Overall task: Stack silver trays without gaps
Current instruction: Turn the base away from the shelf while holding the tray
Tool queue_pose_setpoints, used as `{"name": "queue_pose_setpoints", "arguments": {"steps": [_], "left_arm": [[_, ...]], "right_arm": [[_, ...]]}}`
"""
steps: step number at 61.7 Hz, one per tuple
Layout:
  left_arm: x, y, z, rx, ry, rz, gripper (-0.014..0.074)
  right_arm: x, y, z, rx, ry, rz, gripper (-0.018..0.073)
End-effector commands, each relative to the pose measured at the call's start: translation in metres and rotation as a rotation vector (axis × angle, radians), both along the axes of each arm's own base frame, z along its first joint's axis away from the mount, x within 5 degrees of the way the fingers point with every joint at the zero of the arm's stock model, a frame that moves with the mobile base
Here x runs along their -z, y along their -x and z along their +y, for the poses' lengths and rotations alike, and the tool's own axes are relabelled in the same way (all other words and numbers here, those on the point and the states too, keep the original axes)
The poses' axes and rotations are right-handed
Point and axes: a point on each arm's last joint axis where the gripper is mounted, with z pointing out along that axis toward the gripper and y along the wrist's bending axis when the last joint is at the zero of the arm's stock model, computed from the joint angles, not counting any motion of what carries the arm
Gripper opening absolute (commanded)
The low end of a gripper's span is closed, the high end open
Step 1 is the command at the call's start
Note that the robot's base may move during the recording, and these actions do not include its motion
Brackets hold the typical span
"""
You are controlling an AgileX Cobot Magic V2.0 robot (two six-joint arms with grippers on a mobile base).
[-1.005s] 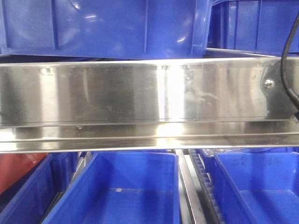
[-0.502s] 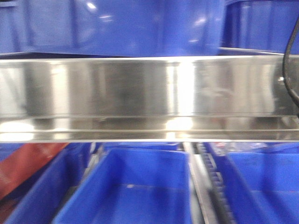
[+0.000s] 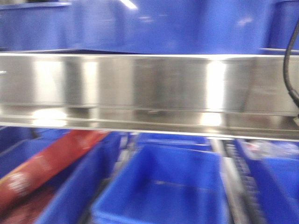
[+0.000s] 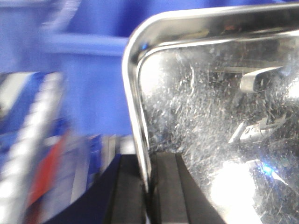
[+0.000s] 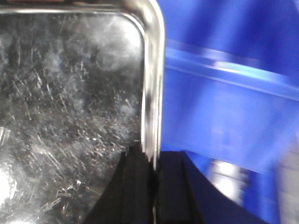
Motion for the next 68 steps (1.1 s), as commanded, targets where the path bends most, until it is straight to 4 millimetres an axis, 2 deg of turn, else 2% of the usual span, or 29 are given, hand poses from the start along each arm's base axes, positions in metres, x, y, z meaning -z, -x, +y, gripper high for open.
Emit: {"name": "queue_pose_setpoints", "arguments": {"steps": [1, 68], "left_arm": [[-0.0109, 0.004, -0.0081, 0.057, 0.05, -0.068, -0.0016], [-0.0109, 0.004, -0.0081, 0.057, 0.05, -0.068, -0.0016]], "right_arm": [[-0.0173, 0.0016, 0.0082, -0.067, -0.077, -0.113, -0.0057], [-0.0173, 0.0016, 0.0082, -0.067, -0.077, -0.113, -0.0057]]}}
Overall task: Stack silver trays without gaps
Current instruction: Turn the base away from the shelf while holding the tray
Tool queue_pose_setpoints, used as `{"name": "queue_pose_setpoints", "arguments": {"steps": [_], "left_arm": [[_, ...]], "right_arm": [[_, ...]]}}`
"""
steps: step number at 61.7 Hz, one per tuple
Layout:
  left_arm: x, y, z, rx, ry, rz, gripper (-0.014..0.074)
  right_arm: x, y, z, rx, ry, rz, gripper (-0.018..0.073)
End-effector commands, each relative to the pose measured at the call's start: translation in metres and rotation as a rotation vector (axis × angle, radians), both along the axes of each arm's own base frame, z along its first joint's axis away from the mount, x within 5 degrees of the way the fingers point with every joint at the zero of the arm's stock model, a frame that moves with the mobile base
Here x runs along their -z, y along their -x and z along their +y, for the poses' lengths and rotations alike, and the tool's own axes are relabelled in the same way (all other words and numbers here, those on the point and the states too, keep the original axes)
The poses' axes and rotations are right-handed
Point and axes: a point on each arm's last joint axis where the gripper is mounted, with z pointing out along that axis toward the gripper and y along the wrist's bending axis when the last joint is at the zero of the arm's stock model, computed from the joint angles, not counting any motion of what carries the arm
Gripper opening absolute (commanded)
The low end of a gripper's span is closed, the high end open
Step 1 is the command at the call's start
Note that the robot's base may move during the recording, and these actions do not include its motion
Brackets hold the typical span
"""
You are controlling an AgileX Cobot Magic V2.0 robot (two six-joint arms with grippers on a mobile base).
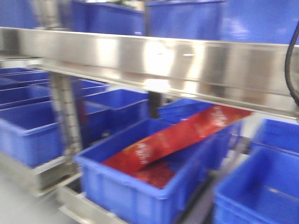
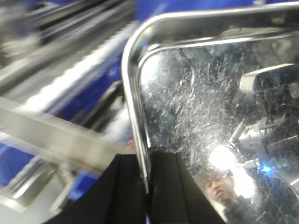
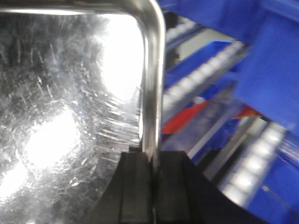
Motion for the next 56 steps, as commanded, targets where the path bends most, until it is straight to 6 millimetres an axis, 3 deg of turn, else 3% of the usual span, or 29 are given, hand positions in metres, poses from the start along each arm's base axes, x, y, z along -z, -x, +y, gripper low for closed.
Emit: {"name": "queue_pose_setpoints", "arguments": {"steps": [1, 56], "left_arm": [[-0.0109, 0.004, -0.0081, 0.057, 0.05, -0.068, -0.0016], [-0.0109, 0.004, -0.0081, 0.057, 0.05, -0.068, -0.0016]], "right_arm": [[-0.0173, 0.0016, 0.0082, -0.067, -0.077, -0.113, -0.0057], [-0.0173, 0.0016, 0.0082, -0.067, -0.077, -0.113, -0.0057]]}}
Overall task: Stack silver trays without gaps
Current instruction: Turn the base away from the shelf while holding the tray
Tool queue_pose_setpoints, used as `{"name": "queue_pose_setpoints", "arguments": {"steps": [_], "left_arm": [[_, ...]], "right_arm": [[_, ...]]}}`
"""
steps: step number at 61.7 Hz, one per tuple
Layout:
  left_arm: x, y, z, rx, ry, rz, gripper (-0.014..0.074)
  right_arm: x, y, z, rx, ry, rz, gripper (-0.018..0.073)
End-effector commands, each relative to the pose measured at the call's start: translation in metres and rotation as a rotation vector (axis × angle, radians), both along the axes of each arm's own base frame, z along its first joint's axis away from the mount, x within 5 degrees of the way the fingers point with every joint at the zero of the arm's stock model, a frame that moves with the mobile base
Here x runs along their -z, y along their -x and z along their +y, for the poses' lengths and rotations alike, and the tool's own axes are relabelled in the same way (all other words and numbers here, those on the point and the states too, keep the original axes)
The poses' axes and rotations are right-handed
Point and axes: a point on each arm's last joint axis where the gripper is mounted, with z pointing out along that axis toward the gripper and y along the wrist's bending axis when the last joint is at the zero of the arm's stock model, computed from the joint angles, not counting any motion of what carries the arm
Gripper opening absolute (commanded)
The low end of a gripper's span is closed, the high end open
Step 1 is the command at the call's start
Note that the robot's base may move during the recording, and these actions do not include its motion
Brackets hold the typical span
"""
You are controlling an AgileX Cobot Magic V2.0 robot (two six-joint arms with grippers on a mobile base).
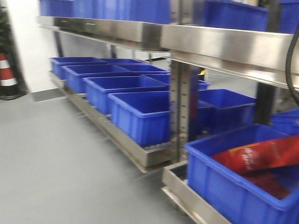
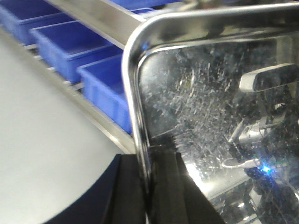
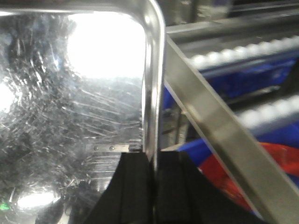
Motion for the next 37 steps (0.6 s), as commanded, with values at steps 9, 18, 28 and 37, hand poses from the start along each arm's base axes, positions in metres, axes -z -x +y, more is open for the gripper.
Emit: {"name": "queue_pose_setpoints", "arguments": {"steps": [9, 18, 28, 37], "left_arm": [[-0.0108, 0.004, -0.008, 0.056, 0.049, -0.066, -0.0016], [-0.0108, 0.004, -0.008, 0.056, 0.049, -0.066, -0.0016], [-0.0108, 0.004, -0.008, 0.056, 0.049, -0.066, -0.0016], [-0.0108, 0.004, -0.008, 0.056, 0.049, -0.066, -0.0016]], "right_arm": [[-0.0173, 0.0016, 0.0082, -0.067, -0.077, -0.113, -0.0057], [-0.0173, 0.0016, 0.0082, -0.067, -0.077, -0.113, -0.0057], [-0.0174, 0.0015, 0.0083, -0.068, -0.078, -0.114, -0.0057], [-0.0174, 0.0015, 0.0083, -0.068, -0.078, -0.114, -0.0057]]}}
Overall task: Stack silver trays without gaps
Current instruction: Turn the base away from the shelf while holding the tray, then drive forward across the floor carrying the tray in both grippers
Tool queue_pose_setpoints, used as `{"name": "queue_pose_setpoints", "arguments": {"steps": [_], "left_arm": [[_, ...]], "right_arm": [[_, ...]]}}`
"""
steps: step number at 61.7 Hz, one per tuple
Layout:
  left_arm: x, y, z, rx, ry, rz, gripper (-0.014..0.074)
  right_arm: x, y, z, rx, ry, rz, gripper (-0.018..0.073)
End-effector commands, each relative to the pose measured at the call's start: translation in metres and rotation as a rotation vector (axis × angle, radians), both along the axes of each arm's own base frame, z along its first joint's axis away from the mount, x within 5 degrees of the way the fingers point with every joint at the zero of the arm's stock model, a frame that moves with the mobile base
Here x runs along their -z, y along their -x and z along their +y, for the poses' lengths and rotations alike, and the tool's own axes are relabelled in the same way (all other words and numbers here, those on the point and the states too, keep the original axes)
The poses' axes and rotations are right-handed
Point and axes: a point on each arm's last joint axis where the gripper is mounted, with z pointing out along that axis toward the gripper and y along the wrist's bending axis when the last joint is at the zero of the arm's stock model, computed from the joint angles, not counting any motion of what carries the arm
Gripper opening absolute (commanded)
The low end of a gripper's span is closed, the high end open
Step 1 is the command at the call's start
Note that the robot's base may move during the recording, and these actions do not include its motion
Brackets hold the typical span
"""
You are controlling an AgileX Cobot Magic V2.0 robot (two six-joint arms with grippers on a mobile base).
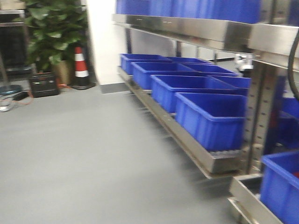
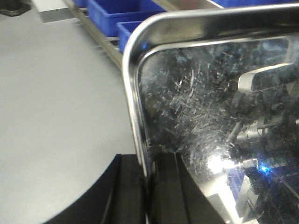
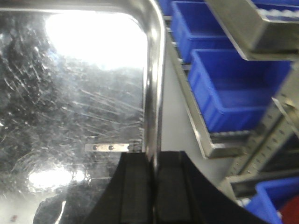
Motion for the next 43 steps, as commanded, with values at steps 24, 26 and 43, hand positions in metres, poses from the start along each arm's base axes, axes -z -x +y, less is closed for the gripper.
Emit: {"name": "queue_pose_setpoints", "arguments": {"steps": [24, 26, 43], "left_arm": [[-0.0095, 0.003, -0.0086, 0.056, 0.047, -0.063, -0.0016], [-0.0095, 0.003, -0.0086, 0.056, 0.047, -0.063, -0.0016], [-0.0095, 0.003, -0.0086, 0.056, 0.047, -0.063, -0.0016]], "right_arm": [[-0.0174, 0.0018, 0.0088, -0.07, -0.077, -0.114, -0.0057], [-0.0174, 0.0018, 0.0088, -0.07, -0.077, -0.114, -0.0057], [-0.0174, 0.0018, 0.0088, -0.07, -0.077, -0.114, -0.0057]]}}
